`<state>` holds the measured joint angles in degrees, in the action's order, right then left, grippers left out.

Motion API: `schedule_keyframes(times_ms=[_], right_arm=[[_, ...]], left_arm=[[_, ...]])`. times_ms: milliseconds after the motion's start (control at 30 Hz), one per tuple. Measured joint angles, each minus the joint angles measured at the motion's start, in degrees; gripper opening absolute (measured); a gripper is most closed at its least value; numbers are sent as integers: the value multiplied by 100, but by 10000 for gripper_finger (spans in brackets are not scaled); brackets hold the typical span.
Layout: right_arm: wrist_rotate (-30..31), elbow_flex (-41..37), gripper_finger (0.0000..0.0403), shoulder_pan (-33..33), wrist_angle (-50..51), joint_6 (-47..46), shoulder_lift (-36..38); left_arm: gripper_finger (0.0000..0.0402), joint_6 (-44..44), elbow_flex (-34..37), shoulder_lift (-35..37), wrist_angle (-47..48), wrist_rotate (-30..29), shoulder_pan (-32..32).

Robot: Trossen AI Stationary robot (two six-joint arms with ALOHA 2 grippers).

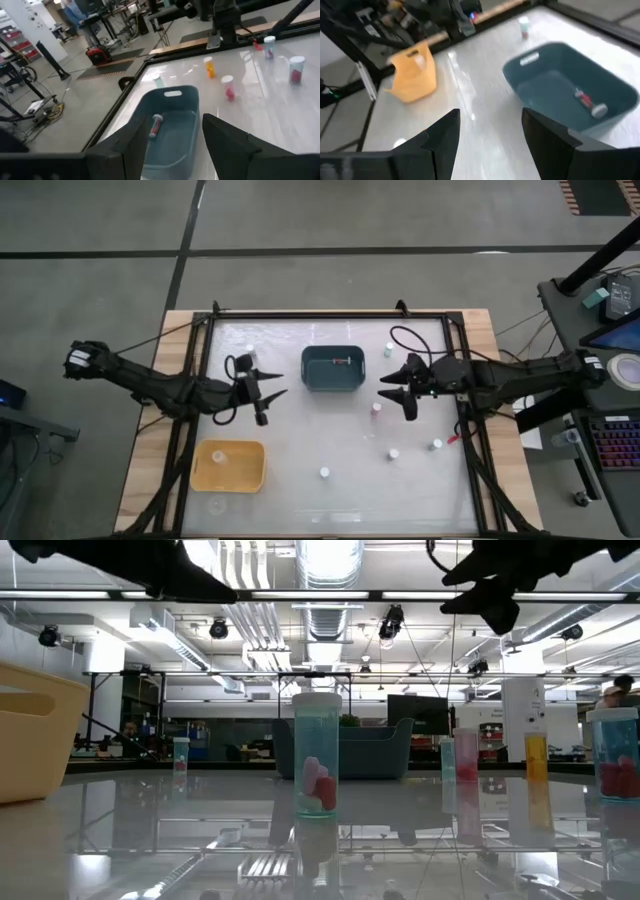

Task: Pick and place medicine bottles into bin by pill shape (circle, oval)
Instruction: Put the pink capsule bottle into the blue bin

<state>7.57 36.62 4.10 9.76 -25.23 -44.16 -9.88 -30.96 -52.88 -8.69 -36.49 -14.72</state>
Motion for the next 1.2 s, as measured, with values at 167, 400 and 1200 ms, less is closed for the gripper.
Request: schedule_keyframes(times_ms=[167,400,1200], right_arm=[[4,656,205,0,1144,-541,-552],[2,1564,205,-13,2644,-1602,-1398],[-761,3733,205,-264,5467,-2552,-4131]], left_arm=[[173,194,-9,202,-142,2,9],[173,169,37,245,-121,4,11],[173,141,39,242,-103,4,4]])
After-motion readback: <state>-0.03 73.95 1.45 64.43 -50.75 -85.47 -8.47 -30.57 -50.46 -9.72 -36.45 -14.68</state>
